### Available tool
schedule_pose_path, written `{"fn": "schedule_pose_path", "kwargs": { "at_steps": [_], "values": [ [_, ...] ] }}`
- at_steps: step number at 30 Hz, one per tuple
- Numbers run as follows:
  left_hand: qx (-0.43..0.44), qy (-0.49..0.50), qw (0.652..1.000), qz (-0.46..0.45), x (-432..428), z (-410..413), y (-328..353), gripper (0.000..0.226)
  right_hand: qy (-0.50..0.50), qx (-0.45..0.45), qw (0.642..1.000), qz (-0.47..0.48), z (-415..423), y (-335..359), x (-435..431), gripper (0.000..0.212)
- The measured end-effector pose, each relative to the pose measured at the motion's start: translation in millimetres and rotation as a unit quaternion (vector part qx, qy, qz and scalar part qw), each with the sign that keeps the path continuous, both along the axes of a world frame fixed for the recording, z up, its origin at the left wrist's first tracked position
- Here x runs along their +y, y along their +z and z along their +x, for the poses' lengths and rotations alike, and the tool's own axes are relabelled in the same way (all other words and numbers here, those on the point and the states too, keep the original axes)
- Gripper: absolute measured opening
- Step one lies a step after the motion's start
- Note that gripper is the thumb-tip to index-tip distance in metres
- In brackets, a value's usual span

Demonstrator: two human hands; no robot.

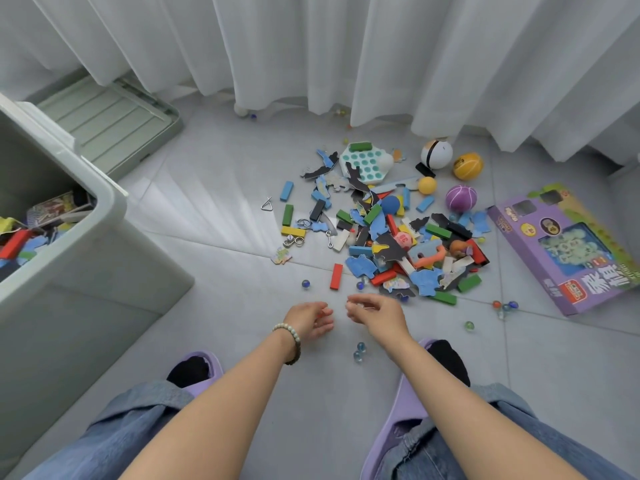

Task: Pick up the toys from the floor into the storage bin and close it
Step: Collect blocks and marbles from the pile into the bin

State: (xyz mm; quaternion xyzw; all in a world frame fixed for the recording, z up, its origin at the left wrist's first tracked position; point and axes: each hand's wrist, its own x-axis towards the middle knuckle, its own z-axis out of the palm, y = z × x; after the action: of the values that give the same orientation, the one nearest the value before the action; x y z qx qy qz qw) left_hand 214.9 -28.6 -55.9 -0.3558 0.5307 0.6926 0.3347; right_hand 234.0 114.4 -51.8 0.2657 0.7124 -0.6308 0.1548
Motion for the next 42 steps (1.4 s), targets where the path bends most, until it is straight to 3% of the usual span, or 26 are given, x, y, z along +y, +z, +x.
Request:
{"fn": "schedule_pose_path", "kwargs": {
  "at_steps": [2, 4, 5, 7, 10, 14, 17, 25, 26, 28, 30, 32, 34, 37, 39, 42],
  "values": [
    [-0.069, 0.092, 0.984, 0.138, 2, 1, 9, 0.028, 0.084, 0.023, 0.996, -0.032, -5, 20, -11, 0.022],
    [-0.084, 0.118, 0.966, 0.213, 0, -1, 14, 0.040, 0.184, 0.043, 0.982, 0.001, -7, 34, -16, 0.017],
    [-0.087, 0.128, 0.962, 0.226, 0, -3, 14, 0.043, 0.196, 0.063, 0.978, 0.021, -8, 38, -16, 0.013],
    [-0.101, 0.136, 0.960, 0.224, 0, -5, 19, 0.041, 0.130, 0.094, 0.986, 0.051, -6, 36, -9, 0.006],
    [-0.088, 0.138, 0.973, 0.162, -2, -7, 19, 0.034, 0.011, 0.056, 0.992, 0.110, 7, 15, 9, 0.005],
    [-0.034, 0.057, 0.998, -0.008, -10, -8, 13, 0.036, 0.088, -0.039, 0.980, 0.174, 40, -18, 9, 0.023],
    [-0.010, 0.010, 0.996, -0.087, -22, -10, 10, 0.040, 0.141, -0.003, 0.972, 0.187, 51, -29, -3, 0.028],
    [0.007, -0.012, 0.992, -0.123, -40, -17, 5, 0.038, 0.097, 0.018, 0.964, 0.249, 47, -43, -10, 0.007],
    [0.010, -0.013, 0.992, -0.123, -41, -17, 5, 0.037, 0.059, 0.004, 0.975, 0.213, 39, -40, -11, 0.008],
    [0.015, -0.012, 0.993, -0.120, -42, -19, 3, 0.036, -0.079, -0.058, 0.995, 0.000, 17, -27, -13, 0.015],
    [0.022, -0.013, 0.993, -0.119, -43, -22, 2, 0.033, -0.186, -0.106, 0.943, -0.254, -4, -9, -13, 0.017],
    [0.037, -0.022, 0.991, -0.124, -44, -25, 1, 0.030, -0.198, -0.122, 0.921, -0.314, -22, 3, -7, 0.014],
    [0.057, -0.038, 0.987, -0.143, -44, -28, -1, 0.028, -0.161, -0.115, 0.942, -0.270, -33, 8, -3, 0.018],
    [0.091, -0.059, 0.977, -0.183, -42, -33, -6, 0.024, -0.031, -0.065, 0.997, -0.038, -37, 3, 2, 0.016],
    [0.103, -0.064, 0.971, -0.206, -42, -37, -10, 0.022, -0.002, -0.012, 0.997, 0.078, -34, -9, 8, 0.013],
    [0.117, -0.083, 0.959, -0.243, -43, -41, -19, 0.020, 0.024, 0.017, 0.991, 0.130, -27, -21, 13, 0.015]
  ]
}}
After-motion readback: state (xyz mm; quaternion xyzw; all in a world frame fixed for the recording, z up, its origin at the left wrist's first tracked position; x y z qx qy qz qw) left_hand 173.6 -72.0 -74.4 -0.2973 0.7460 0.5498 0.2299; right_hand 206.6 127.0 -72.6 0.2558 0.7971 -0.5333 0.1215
